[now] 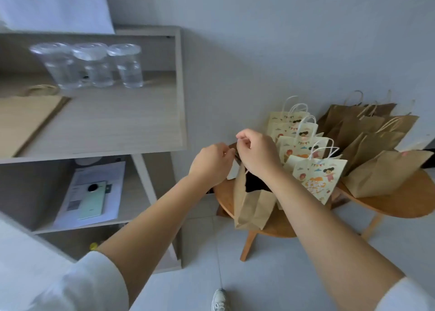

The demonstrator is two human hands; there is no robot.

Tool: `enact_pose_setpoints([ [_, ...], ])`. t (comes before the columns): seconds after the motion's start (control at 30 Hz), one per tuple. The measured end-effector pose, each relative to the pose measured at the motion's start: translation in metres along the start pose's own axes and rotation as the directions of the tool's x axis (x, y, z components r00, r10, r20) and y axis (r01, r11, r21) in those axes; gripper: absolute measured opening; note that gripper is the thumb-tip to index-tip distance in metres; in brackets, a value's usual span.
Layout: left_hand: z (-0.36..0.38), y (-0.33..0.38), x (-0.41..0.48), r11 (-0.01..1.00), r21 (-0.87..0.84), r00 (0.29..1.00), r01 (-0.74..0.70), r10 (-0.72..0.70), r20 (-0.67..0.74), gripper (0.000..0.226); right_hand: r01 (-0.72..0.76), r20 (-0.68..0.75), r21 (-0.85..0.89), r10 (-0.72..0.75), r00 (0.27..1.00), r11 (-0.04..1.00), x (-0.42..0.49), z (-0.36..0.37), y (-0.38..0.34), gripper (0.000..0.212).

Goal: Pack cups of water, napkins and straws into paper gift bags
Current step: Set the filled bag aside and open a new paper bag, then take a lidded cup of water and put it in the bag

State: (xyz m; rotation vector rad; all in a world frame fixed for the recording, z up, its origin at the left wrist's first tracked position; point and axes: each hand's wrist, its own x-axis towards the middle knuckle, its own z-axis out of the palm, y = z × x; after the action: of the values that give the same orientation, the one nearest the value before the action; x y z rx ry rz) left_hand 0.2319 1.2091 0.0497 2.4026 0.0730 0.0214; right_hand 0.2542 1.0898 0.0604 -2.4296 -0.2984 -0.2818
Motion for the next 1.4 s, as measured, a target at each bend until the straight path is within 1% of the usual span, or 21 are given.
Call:
enact_pose_setpoints([
  [0.07, -0.031, -0.004, -0.016, 1.0, 0.024, 0.999, -0.009, 0.011, -0.045, 0.03, 0.065, 0.01, 0.047, -0.066, 0.998, 0.997, -0.006, 0.003, -0.03, 0.027],
  [0.17, -0.076, -0.018, -0.026, 0.998, 0.062, 0.988, -0.006, 0.016, -0.155, 0.031, 0.172, 0.027, 0.046, -0.173, 0.984, 0.984, -0.007, 0.011, -0.07, 0.026],
  [0.27, -0.117, -0.041, -0.021, 0.995, 0.087, 0.971, 0.054, -0.032, -0.238, 0.031, 0.262, 0.006, 0.029, -0.263, 0.965, 0.965, 0.004, 0.018, -0.105, 0.023],
  [0.33, -0.142, -0.06, -0.008, 0.987, 0.118, 0.959, 0.107, -0.072, -0.274, 0.036, 0.317, -0.008, 0.017, -0.317, 0.948, 0.948, 0.018, 0.023, -0.128, 0.023],
  [0.43, -0.177, -0.091, 0.023, 0.973, 0.134, 0.939, 0.189, -0.139, -0.313, 0.044, 0.364, 0.019, -0.012, -0.363, 0.931, 0.931, 0.05, 0.035, -0.157, 0.026],
  [0.6, -0.22, -0.137, 0.094, 0.959, 0.052, 0.91, 0.279, -0.246, -0.334, 0.052, 0.369, 0.113, -0.061, -0.361, 0.926, 0.928, 0.132, 0.074, -0.191, 0.027],
  [0.73, -0.241, -0.167, 0.16, 0.954, 0.006, 0.913, 0.299, -0.284, -0.292, 0.058, 0.327, 0.144, -0.091, -0.312, 0.939, 0.941, 0.193, 0.104, -0.207, 0.028],
  [0.8, -0.247, -0.179, 0.191, 0.955, -0.031, 0.921, 0.296, -0.294, -0.258, 0.066, 0.313, 0.19, -0.126, -0.287, 0.939, 0.941, 0.217, 0.115, -0.211, 0.032],
  [0.87, -0.248, -0.187, 0.221, 0.954, -0.102, 0.921, 0.282, -0.299, -0.25, 0.079, 0.301, 0.223, -0.156, -0.263, 0.939, 0.941, 0.239, 0.123, -0.212, 0.036],
  [0.97, -0.248, -0.193, 0.261, 0.939, -0.241, 0.906, 0.244, -0.309, -0.289, 0.099, 0.292, 0.256, -0.163, -0.245, 0.935, 0.943, 0.265, 0.133, -0.211, 0.037],
  [1.03, -0.244, -0.195, 0.283, 0.916, -0.332, 0.897, 0.227, -0.329, -0.294, 0.103, 0.286, 0.269, -0.157, -0.237, 0.933, 0.945, 0.273, 0.141, -0.207, 0.037],
  [1.13, -0.236, -0.196, 0.307, 0.891, -0.41, 0.892, 0.195, -0.335, -0.303, 0.101, 0.282, 0.243, -0.108, -0.25, 0.937, 0.953, 0.279, 0.151, -0.2, 0.033],
  [1.23, -0.227, -0.196, 0.315, 0.92, -0.338, 0.882, 0.196, -0.316, -0.349, 0.105, 0.288, 0.157, -0.029, -0.28, 0.947, 0.957, 0.28, 0.15, -0.196, 0.028],
  [1.33, -0.219, -0.191, 0.306, 0.934, -0.297, 0.885, 0.198, -0.3, -0.356, 0.098, 0.302, 0.054, 0.0, -0.301, 0.952, 0.953, 0.277, 0.141, -0.198, 0.029],
  [1.4, -0.213, -0.185, 0.29, 0.938, -0.302, 0.897, 0.17, -0.274, -0.347, 0.093, 0.302, 0.034, 0.026, -0.302, 0.953, 0.953, 0.269, 0.136, -0.199, 0.032],
])
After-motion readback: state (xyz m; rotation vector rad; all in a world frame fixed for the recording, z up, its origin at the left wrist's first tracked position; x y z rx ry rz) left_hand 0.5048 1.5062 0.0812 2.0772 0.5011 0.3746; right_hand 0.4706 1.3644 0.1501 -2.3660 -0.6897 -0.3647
